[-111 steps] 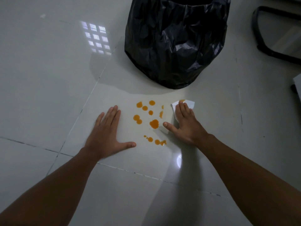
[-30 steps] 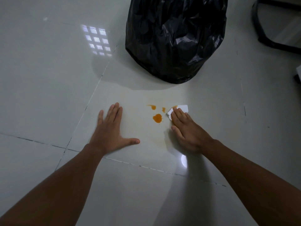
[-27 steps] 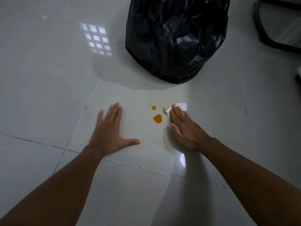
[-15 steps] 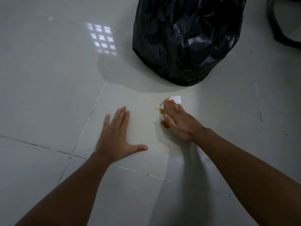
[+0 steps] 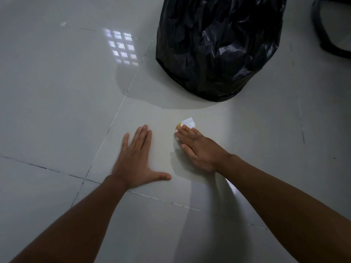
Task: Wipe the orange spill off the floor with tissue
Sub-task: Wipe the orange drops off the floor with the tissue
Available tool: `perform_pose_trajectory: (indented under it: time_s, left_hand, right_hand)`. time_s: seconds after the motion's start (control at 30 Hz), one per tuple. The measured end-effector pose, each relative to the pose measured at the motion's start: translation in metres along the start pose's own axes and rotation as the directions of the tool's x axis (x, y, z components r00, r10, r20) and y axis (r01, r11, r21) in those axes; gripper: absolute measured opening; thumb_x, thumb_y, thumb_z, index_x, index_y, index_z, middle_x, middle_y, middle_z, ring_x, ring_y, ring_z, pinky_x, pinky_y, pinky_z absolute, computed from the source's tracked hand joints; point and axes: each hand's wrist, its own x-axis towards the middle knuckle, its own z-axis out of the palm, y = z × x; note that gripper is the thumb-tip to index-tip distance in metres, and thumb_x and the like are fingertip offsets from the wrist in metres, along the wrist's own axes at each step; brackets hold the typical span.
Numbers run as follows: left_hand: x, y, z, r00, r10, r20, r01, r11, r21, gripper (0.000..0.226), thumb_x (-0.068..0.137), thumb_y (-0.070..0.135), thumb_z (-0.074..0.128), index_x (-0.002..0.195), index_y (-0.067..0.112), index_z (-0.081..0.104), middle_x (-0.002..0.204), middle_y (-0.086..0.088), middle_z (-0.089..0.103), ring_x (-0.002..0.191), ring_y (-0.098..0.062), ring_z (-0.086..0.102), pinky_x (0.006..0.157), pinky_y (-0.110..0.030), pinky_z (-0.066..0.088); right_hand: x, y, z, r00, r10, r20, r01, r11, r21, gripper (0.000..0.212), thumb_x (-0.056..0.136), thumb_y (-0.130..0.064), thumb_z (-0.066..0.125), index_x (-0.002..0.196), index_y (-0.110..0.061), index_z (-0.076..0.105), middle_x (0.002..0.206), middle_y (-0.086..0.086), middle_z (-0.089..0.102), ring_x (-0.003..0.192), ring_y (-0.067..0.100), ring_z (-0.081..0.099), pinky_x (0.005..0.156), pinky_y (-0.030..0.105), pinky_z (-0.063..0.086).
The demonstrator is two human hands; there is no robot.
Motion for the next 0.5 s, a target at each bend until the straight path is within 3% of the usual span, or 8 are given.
perform_pose_trajectory:
  time_s: [0.2,0.37,0.5]
  left_hand:
    - [0.001,0.0,0.0,1.0,0.011,0.002,-0.011,1.0,0.0,0.153,0.048,0.108,0.022,0.159,0.005,-0.002,0.169,-0.011,-0.011,0.156,-0.021,-0.013,0.125,-0.055,-0.003]
    - [-0.001,-0.007,-0.002,0.994,0.061,0.088,-0.063,0.998,0.024,0.159,0.044,0.109,0.031,0.156,0.008,-0.017,0.164,-0.007,-0.028,0.151,-0.018,-0.03,0.123,-0.054,-0.01]
    - [-0.003,-0.009,-0.003,0.995,0.067,0.08,-0.069,0.997,0.025,0.159,0.042,0.109,0.03,0.157,0.008,-0.014,0.165,-0.006,-0.025,0.152,-0.018,-0.027,0.124,-0.053,-0.011]
  right_hand:
    - [-0.025,-0.018,0.014,1.0,-0.022,-0.016,0.021,1.0,-0.015,0.051,0.105,-0.027,0.034,0.152,-0.009,0.031,0.163,0.008,0.02,0.151,0.018,0.01,0.119,0.024,-0.001]
    - [-0.034,-0.034,0.023,1.0,0.001,-0.026,-0.001,1.0,0.005,0.053,0.106,-0.025,0.031,0.155,-0.006,0.019,0.164,0.009,0.015,0.151,0.018,0.005,0.106,0.007,-0.019]
    - [-0.033,-0.035,0.026,0.999,-0.014,0.043,0.014,1.0,0.008,0.058,0.106,-0.022,0.03,0.156,-0.004,0.008,0.165,0.013,0.005,0.152,0.02,-0.002,0.114,0.017,-0.014]
